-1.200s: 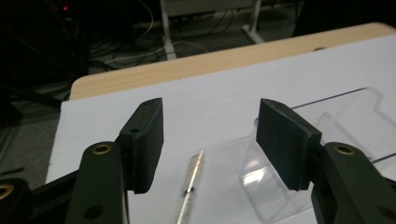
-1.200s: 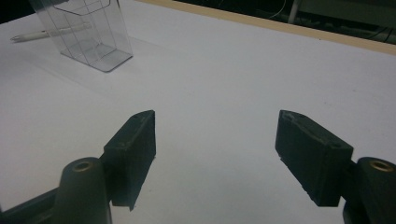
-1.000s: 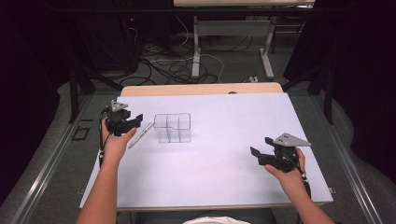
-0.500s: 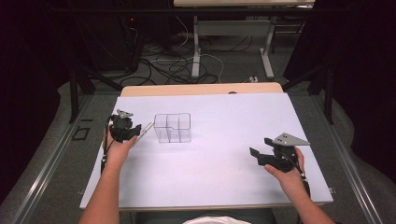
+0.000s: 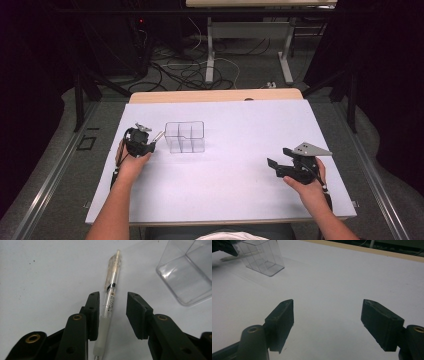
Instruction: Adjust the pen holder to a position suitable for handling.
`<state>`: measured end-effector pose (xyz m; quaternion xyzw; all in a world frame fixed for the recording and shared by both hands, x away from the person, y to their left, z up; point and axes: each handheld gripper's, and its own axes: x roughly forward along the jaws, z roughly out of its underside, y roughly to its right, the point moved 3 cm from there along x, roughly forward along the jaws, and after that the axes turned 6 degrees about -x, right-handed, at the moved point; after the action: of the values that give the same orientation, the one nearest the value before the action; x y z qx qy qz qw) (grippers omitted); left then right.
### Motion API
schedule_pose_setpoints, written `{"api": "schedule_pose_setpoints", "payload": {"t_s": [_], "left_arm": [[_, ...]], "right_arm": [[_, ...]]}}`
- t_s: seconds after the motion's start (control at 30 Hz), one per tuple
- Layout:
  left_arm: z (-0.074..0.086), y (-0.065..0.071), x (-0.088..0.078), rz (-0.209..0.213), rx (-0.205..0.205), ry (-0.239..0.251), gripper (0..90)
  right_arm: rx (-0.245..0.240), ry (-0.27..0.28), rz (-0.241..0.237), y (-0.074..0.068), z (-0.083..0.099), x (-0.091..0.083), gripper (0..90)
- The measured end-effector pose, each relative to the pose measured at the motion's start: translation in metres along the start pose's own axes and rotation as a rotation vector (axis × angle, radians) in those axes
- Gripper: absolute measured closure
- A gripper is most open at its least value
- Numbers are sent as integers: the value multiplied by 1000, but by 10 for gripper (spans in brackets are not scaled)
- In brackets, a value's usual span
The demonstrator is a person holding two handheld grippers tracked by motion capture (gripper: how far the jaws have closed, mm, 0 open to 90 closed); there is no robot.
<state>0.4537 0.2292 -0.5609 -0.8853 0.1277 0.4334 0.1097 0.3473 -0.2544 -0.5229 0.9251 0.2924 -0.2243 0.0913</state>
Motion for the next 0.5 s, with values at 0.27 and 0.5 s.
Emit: {"api": "schedule_pose_setpoints", "payload": {"t_s": [0.27,0.5], "left_arm": [[4,-2,3,-2,-8,-33,670],[9,-12,6,11,-33,-59,751]], "right_arm": [[10,-5,-11,-2,0,1,261],[21,-1,-16,-2,0,1,261]]}}
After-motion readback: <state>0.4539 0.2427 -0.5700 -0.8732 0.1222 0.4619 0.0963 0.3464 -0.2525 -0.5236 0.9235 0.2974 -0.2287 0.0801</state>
